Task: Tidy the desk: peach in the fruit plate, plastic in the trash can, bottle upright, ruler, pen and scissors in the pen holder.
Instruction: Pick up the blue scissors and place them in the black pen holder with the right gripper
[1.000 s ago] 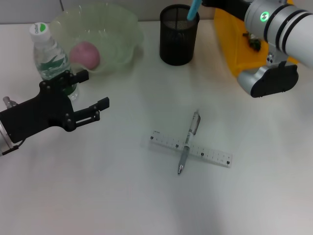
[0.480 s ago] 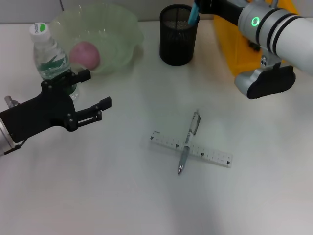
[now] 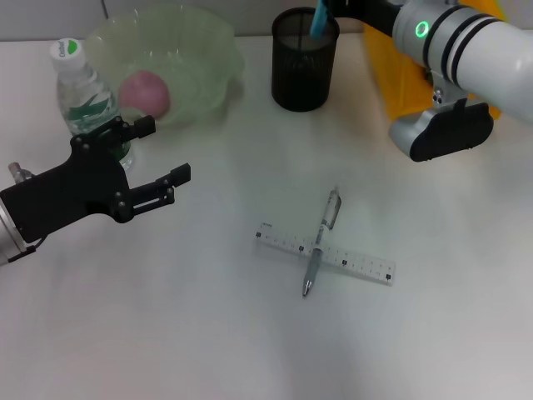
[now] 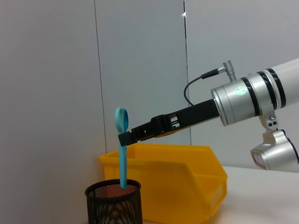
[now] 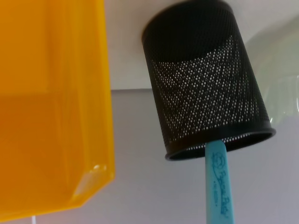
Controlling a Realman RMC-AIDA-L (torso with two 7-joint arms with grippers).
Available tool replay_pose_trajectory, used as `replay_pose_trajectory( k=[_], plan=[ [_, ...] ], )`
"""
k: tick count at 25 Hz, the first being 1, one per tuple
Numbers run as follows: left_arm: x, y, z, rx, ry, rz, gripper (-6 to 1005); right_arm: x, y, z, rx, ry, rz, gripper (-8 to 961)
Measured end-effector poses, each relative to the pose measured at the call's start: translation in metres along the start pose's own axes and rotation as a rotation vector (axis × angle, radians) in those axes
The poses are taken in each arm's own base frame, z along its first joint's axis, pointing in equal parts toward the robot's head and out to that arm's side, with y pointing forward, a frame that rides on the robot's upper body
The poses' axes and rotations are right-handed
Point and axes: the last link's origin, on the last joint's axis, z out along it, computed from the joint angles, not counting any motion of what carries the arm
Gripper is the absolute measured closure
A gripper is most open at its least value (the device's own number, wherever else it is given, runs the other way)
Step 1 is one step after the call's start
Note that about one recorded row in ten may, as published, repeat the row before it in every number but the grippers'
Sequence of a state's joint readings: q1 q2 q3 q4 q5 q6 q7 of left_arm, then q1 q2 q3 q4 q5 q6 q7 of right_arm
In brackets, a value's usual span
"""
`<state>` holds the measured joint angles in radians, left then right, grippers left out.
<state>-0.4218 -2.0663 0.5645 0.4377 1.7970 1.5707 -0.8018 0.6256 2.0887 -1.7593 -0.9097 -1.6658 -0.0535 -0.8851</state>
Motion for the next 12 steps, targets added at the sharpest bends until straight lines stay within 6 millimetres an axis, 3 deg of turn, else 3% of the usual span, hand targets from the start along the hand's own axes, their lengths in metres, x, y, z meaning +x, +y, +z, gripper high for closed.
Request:
replay_pose_trajectory(
  k=[12],
  plan=[
    [-0.0008,0.0011,-0.0011,-0.003,-0.003,0.003,165,-0.0038,-0.0100,0.0110,-0.069,0.051,0.032,682]
  ],
)
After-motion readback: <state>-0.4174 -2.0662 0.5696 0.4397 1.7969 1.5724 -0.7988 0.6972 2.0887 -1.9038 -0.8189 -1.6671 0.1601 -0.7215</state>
